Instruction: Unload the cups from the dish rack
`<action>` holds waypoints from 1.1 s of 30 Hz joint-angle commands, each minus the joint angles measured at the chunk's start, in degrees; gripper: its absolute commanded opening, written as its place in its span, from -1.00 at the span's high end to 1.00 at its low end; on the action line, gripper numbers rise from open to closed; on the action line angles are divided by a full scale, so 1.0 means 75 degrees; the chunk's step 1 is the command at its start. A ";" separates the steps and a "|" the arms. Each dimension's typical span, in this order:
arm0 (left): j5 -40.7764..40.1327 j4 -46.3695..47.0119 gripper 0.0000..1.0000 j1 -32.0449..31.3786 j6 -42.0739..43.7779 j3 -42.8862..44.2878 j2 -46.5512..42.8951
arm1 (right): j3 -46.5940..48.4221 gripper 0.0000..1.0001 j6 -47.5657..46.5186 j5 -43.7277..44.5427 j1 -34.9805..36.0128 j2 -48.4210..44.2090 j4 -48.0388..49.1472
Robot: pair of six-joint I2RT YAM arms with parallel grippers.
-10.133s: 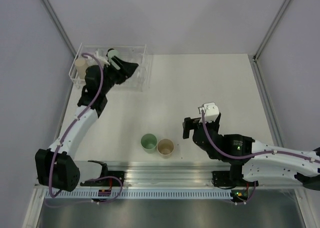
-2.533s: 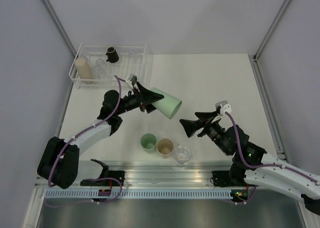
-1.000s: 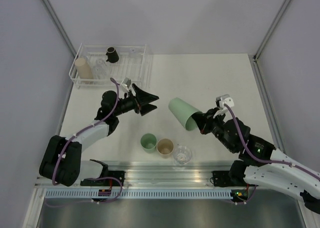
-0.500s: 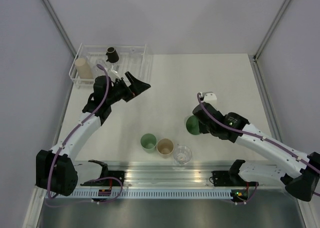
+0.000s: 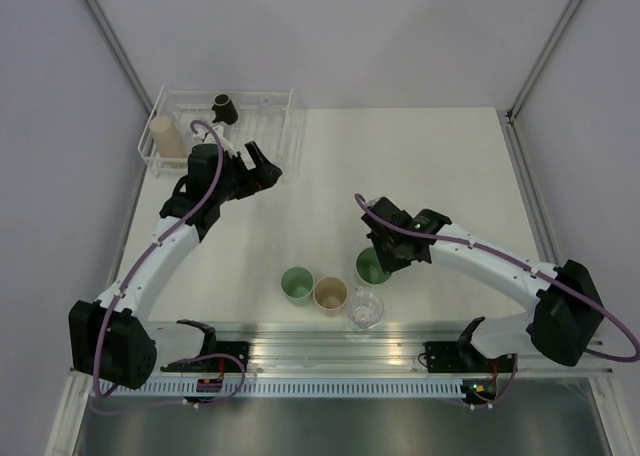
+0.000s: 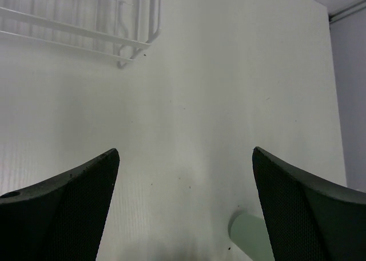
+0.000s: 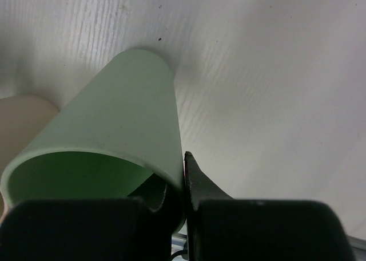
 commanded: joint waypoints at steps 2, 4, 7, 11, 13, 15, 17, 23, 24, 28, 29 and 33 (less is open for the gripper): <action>-0.0573 -0.0230 -1.00 -0.0003 0.0491 0.0486 0.0159 | 0.0729 0.99 -0.0596 -0.0442 -0.0083 0.0500 0.0134; -0.0761 -0.0289 -1.00 0.0008 0.0526 0.0557 0.0206 | 0.0940 0.99 -0.0701 -0.0536 -0.0106 0.0735 0.0052; -0.1099 -0.0452 -1.00 0.0008 0.0608 0.0686 0.0299 | 0.1104 0.78 -0.0737 -0.0536 -0.0106 0.0853 -0.0042; -0.1312 -0.0605 -0.99 -0.0003 0.0608 0.0908 0.0335 | 0.1304 -0.16 -0.0655 -0.0360 -0.0095 0.0596 -0.0113; -0.1312 -0.0640 -1.00 0.0008 0.0585 0.1072 0.0358 | 0.1502 -0.39 -0.0655 -0.0372 -0.0095 0.0443 -0.0171; -0.1301 -0.0711 -1.00 -0.0003 0.0561 0.1259 0.0405 | 0.1713 -0.57 -0.0690 -0.0372 -0.0095 0.0361 -0.0264; -0.1335 -0.0781 -1.00 0.0008 0.0550 0.1400 0.0405 | 0.1843 -0.72 -0.0713 -0.0395 -0.0095 0.0162 -0.0335; -0.2177 -0.0828 -1.00 0.0008 0.0912 0.1998 0.0732 | 0.2218 -0.96 -0.0725 -0.0817 -0.0107 -0.1043 -0.0219; -0.2423 -0.0828 -0.99 -0.0003 0.0983 0.2103 0.0884 | 0.2172 -0.96 -0.0690 -0.0875 -0.0095 -0.1301 0.0037; -0.3386 -0.0979 -1.00 0.0264 0.1113 0.2852 0.2461 | 0.1867 -0.96 -0.0584 -0.0841 -0.0106 -0.2624 0.0660; -0.3502 -0.1061 -0.99 0.0312 0.1089 0.3028 0.2746 | 0.1785 -0.96 -0.0573 -0.0667 -0.0095 -0.2767 0.0707; -0.4357 -0.1471 -0.99 0.0430 0.1357 0.4325 0.4117 | 0.1341 -0.96 -0.0549 -0.0431 -0.0107 -0.3131 0.0661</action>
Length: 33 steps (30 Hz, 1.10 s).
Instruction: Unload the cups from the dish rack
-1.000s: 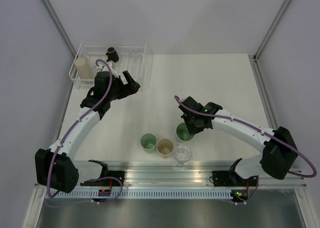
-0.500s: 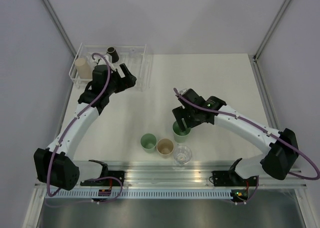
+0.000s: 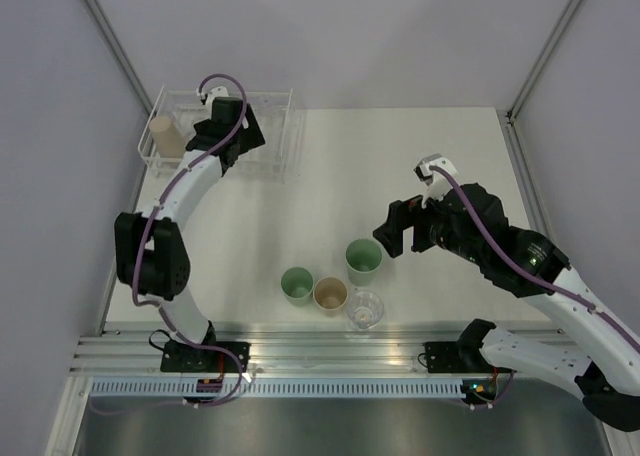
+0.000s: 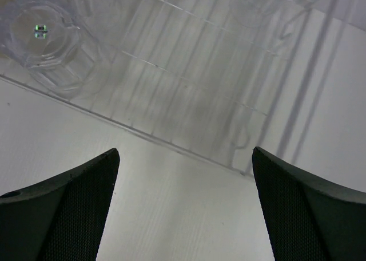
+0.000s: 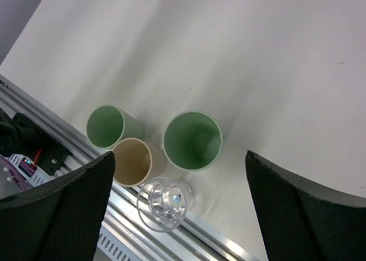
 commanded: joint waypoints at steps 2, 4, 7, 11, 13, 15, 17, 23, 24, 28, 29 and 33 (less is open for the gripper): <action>-0.1556 -0.0786 -1.00 0.0232 0.0539 0.1399 0.1339 | -0.0590 -0.96 0.0115 0.0208 -0.0022 -0.0151 0.0186; -0.2071 -0.0845 -1.00 0.0349 0.0586 0.1787 0.1530 | -0.0860 -0.96 0.0174 0.0114 -0.0010 -0.0245 0.0245; -0.2587 -0.0833 -0.99 0.0443 0.0680 0.2033 0.1787 | -0.1129 -0.96 0.0209 0.0172 -0.0022 -0.0304 0.0256; -0.3081 -0.0950 -0.99 0.0701 0.0669 0.2222 0.2128 | -0.1411 -0.96 0.0244 0.0172 -0.0010 -0.0292 0.0350; -0.2826 -0.0951 -0.99 0.0946 0.0610 0.2210 0.2280 | -0.1458 -0.96 0.0256 0.0196 -0.0022 -0.0316 0.0362; -0.2591 -0.1044 -0.99 0.1192 0.0517 0.2291 0.2560 | -0.1517 -0.96 0.0268 0.0184 -0.0022 -0.0339 0.0409; -0.2403 -0.1080 -1.00 0.1322 0.0481 0.2362 0.2725 | -0.1540 -0.96 0.0303 0.0184 -0.0022 -0.0351 0.0409; -0.1946 -0.1091 -1.00 0.1661 0.0469 0.2700 0.3287 | -0.1599 -0.96 0.0431 0.0161 -0.0010 -0.0269 0.0397; -0.1887 -0.1091 -1.00 0.1685 0.0481 0.2795 0.3346 | -0.1610 -0.96 0.0467 0.0137 -0.0022 -0.0292 0.0409; -0.1640 -0.1068 -1.00 0.1732 0.0528 0.3275 0.3697 | -0.1751 -0.96 0.0596 0.0114 -0.0022 -0.0304 0.0479; -0.1629 -0.1068 -1.00 0.1732 0.0539 0.3427 0.3814 | -0.1774 -0.96 0.0619 0.0114 -0.0022 -0.0292 0.0491; -0.1629 -0.0951 -0.99 0.1732 0.0633 0.3709 0.4084 | -0.1786 -0.96 0.0690 0.0113 -0.0022 -0.0245 0.0456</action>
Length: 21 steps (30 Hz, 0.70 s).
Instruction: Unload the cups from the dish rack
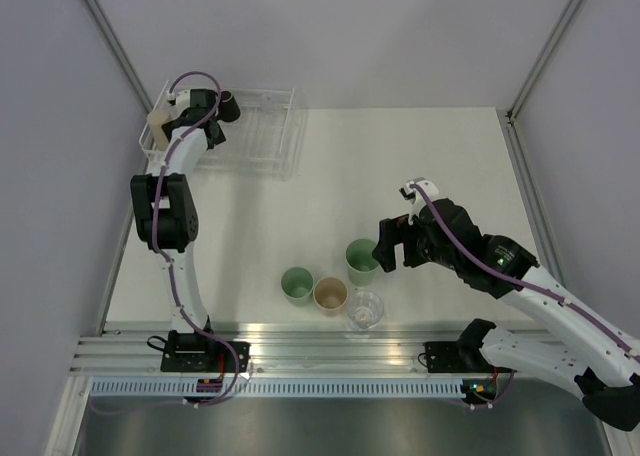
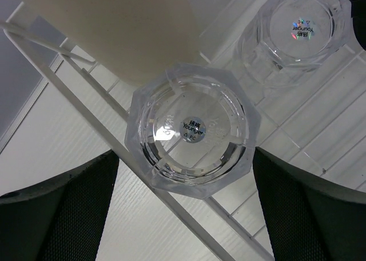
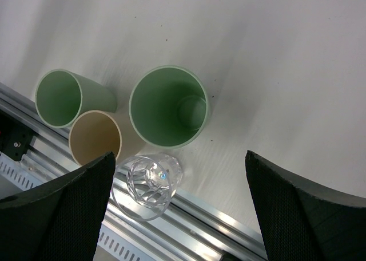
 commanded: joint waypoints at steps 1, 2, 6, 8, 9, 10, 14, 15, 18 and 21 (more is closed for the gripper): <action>0.0216 0.0474 -0.99 -0.0013 0.0298 0.0588 0.0273 | -0.0020 -0.96 0.0177 0.0026 -0.0022 0.0005 0.0202; 0.0181 0.0567 -1.00 -0.0013 0.0380 0.0670 0.0308 | -0.0009 -0.96 0.0177 0.0026 -0.0010 0.0006 0.0179; 0.0216 0.0802 -1.00 0.0221 0.0556 0.0753 0.0473 | -0.0008 -0.96 0.0153 0.0050 -0.0022 0.0006 0.0143; 0.0297 0.0884 -0.98 0.0221 0.0614 0.0741 0.0531 | -0.0020 -0.96 0.0142 0.0062 -0.0022 0.0017 0.0143; 0.0356 0.0943 -0.89 0.0221 0.0638 0.0741 0.0578 | -0.0020 -0.96 0.0142 0.0061 -0.0022 0.0029 0.0155; 0.0415 0.0990 -0.83 0.0221 0.0673 0.0741 0.0601 | -0.0032 -0.96 0.0130 0.0061 -0.0010 0.0029 0.0167; 0.0789 0.1119 -0.43 0.0233 0.0814 0.0706 0.0602 | -0.0102 -0.96 0.0095 0.0026 -0.0010 0.0029 0.0225; 0.0848 0.1131 -0.35 0.0233 0.0814 0.0683 0.0578 | -0.0114 -0.96 0.0095 0.0026 -0.0010 0.0029 0.0237; 0.1059 0.1224 0.07 0.0233 0.0791 0.0519 0.0403 | -0.0161 -0.96 0.0071 0.0026 -0.0022 0.0006 0.0272; 0.1200 0.1306 0.34 0.0233 0.0709 0.0273 0.0110 | -0.0219 -0.96 0.0060 0.0003 -0.0022 -0.0018 0.0343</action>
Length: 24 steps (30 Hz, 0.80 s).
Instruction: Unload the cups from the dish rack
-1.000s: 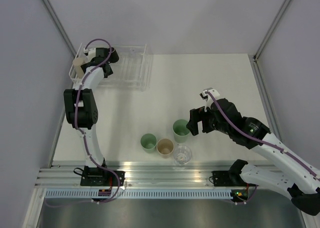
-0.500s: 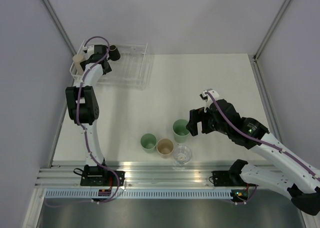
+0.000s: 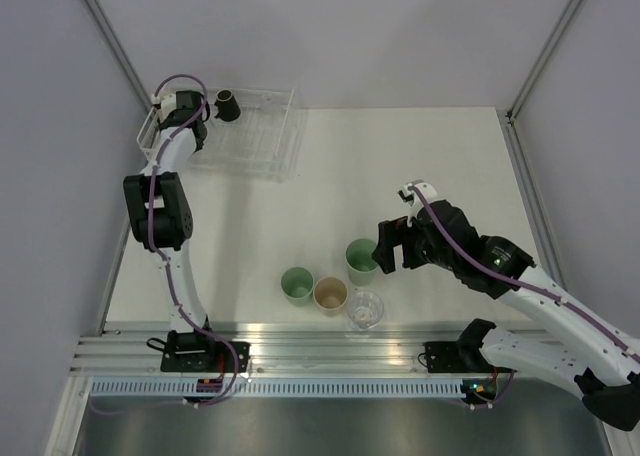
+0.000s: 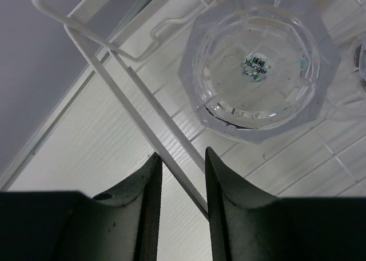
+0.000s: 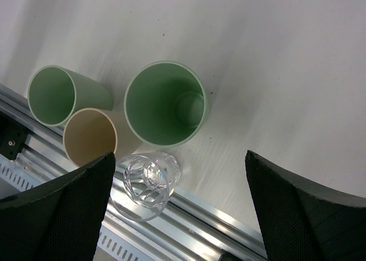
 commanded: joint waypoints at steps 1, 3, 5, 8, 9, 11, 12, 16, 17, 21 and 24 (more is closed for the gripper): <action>0.1433 0.1598 0.32 -0.0198 0.0525 -0.0211 -0.0278 | -0.0079 -0.96 0.0004 -0.0023 -0.0022 -0.0033 0.0319; 0.1434 0.1645 0.21 -0.0199 0.0490 -0.0317 -0.0500 | -0.0115 -0.96 -0.0008 -0.0035 -0.0022 -0.0044 0.0343; 0.1422 0.1645 0.00 -0.0199 0.0455 -0.0422 -0.0653 | -0.0126 -0.96 -0.0019 -0.0059 -0.0010 -0.0068 0.0355; 0.1526 0.1634 -0.50 -0.0187 0.0349 -0.0552 -0.0934 | -0.0185 -0.96 -0.0066 -0.0059 -0.0010 -0.0091 0.0378; 0.1632 0.1645 -0.60 -0.0210 0.0326 -0.0610 -0.1120 | -0.0197 -0.96 -0.0078 -0.0059 -0.0022 -0.0091 0.0378; 0.1866 0.1715 -0.66 -0.0245 0.0267 -0.0716 -0.1262 | -0.0243 -0.96 -0.0078 -0.0070 -0.0010 -0.0114 0.0413; 0.1913 0.1716 -0.69 -0.0257 0.0267 -0.0716 -0.1321 | -0.0255 -0.96 -0.0090 -0.0070 -0.0010 -0.0115 0.0413; 0.1716 0.1692 -0.72 -0.0292 0.0395 -0.0506 -0.1205 | -0.0326 -0.96 -0.0125 -0.0070 -0.0010 -0.0126 0.0425; 0.1413 0.1681 -0.74 -0.0292 0.0431 -0.0459 -0.1158 | -0.0326 -0.96 -0.0125 -0.0047 -0.0022 -0.0126 0.0413; 0.0497 0.1587 -0.91 -0.0281 0.0594 -0.0259 -0.1017 | -0.0326 -0.96 -0.0172 0.0035 -0.0022 -0.0196 0.0320; 0.0438 0.1540 -1.00 -0.0234 0.0829 0.0162 -0.0654 | -0.0337 -0.96 -0.0195 0.0070 -0.0010 -0.0255 0.0296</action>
